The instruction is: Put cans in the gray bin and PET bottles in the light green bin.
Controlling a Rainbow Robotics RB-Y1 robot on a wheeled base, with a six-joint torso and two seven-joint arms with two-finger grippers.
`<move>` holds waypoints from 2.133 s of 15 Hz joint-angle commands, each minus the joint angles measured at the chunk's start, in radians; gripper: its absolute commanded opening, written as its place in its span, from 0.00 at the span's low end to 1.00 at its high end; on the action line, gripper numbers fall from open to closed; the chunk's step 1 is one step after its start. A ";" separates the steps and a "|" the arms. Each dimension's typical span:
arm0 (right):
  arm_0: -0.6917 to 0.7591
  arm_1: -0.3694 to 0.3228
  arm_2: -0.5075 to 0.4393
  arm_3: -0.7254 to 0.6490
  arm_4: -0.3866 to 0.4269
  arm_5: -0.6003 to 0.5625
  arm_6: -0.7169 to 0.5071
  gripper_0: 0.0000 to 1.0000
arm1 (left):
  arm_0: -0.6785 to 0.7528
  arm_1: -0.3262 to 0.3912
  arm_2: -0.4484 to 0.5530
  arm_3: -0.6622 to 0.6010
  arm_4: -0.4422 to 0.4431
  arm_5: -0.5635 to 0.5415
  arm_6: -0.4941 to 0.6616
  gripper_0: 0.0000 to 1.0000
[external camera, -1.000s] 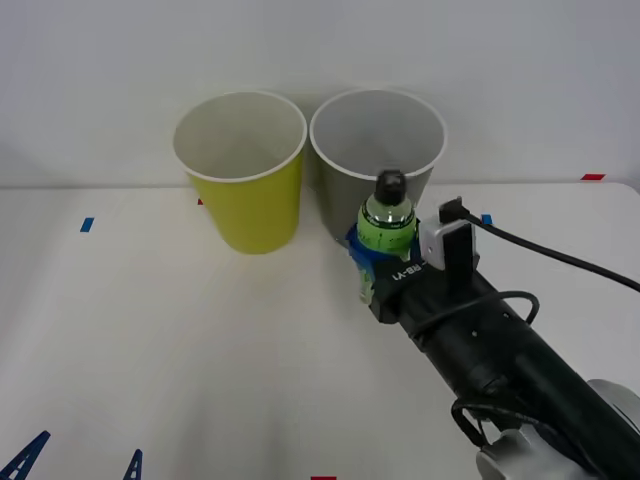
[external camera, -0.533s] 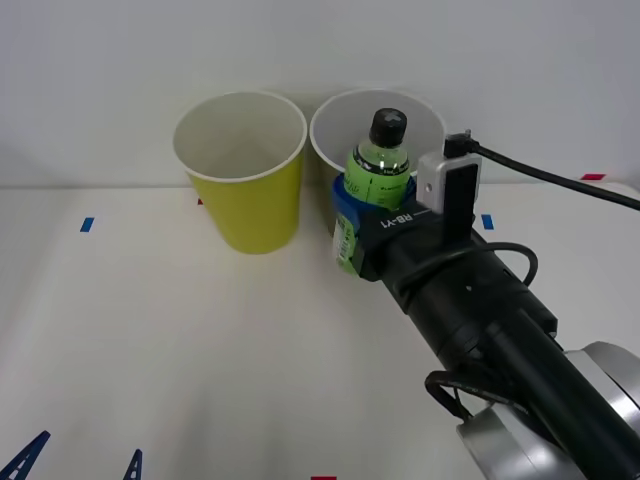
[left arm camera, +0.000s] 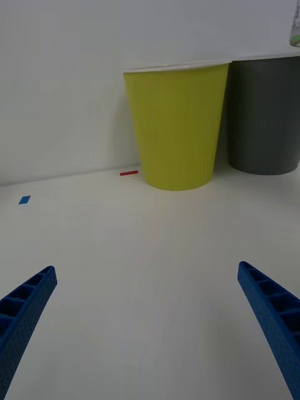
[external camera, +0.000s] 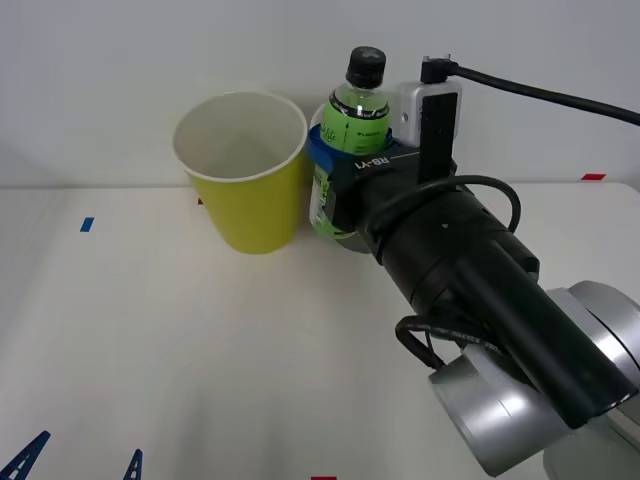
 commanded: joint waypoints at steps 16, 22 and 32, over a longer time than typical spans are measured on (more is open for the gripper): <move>-0.536 0.270 -0.121 0.315 -0.189 0.245 0.025 0.00 | 0.000 0.000 0.000 0.000 0.000 0.000 0.000 1.00; -0.628 0.270 -0.146 0.565 -0.146 0.043 0.023 0.00 | 0.000 0.000 0.000 0.000 0.000 0.000 0.000 1.00; -0.691 0.264 -0.157 0.887 -0.119 -0.283 0.022 0.00 | 0.000 0.000 0.000 0.000 0.000 0.000 0.000 1.00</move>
